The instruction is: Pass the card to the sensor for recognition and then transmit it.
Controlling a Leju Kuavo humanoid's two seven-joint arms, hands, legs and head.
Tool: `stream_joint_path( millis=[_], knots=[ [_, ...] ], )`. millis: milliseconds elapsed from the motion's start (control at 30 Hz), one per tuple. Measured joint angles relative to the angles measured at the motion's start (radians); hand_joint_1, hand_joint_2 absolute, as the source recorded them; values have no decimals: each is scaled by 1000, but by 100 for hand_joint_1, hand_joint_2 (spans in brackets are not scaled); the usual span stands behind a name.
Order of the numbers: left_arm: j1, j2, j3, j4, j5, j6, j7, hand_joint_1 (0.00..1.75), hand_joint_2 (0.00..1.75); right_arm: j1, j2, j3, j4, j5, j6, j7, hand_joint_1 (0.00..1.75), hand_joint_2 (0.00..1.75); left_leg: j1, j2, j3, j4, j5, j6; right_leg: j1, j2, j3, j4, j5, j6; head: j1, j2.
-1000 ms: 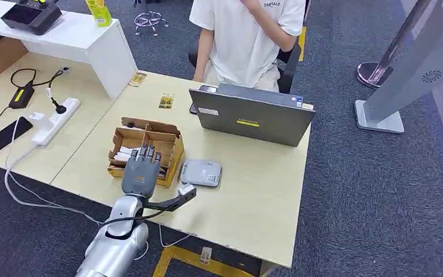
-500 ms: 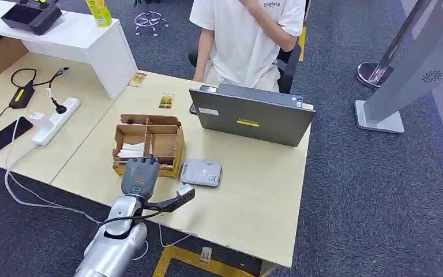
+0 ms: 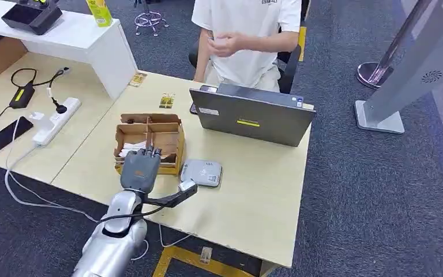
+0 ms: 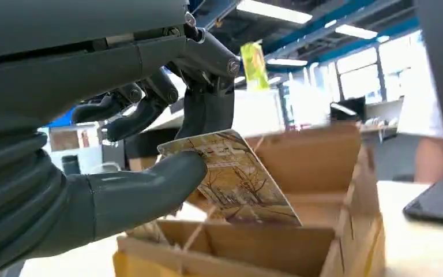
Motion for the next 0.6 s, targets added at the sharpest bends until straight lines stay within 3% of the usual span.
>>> stream_joint_path(
  millis=[100, 300, 400, 600],
  knots=[
    [12, 20, -34, -129, 27, -45, -4, 175, 175, 2, 0, 0, 1, -24, -2, -7, 0, 0, 0, 0, 0, 0, 0, 1, 0, 0, 0, 0, 0, 0, 0, 0],
    [-26, 110, -138, -463, 113, -180, 0, 175, 175, 3, -2, 0, 3, -60, -6, -21, 0, 0, 0, 0, 0, 0, 0, 1, 0, 0, 0, 0, 0, 0, 0, 0],
    [-33, 139, -160, -556, 122, -193, 1, 175, 175, 3, -2, 0, 4, -66, -6, -22, 0, 0, 0, 0, 0, 0, 0, 1, 0, 0, 0, 0, 0, 0, 0, 0],
    [-74, 181, -181, -640, 147, -169, 5, 175, 175, 2, -2, 0, 4, -59, -6, -26, 0, 0, 0, 0, 0, 0, 1, 2, 0, 0, 0, 0, 0, 0, 0, 0]
  ],
)
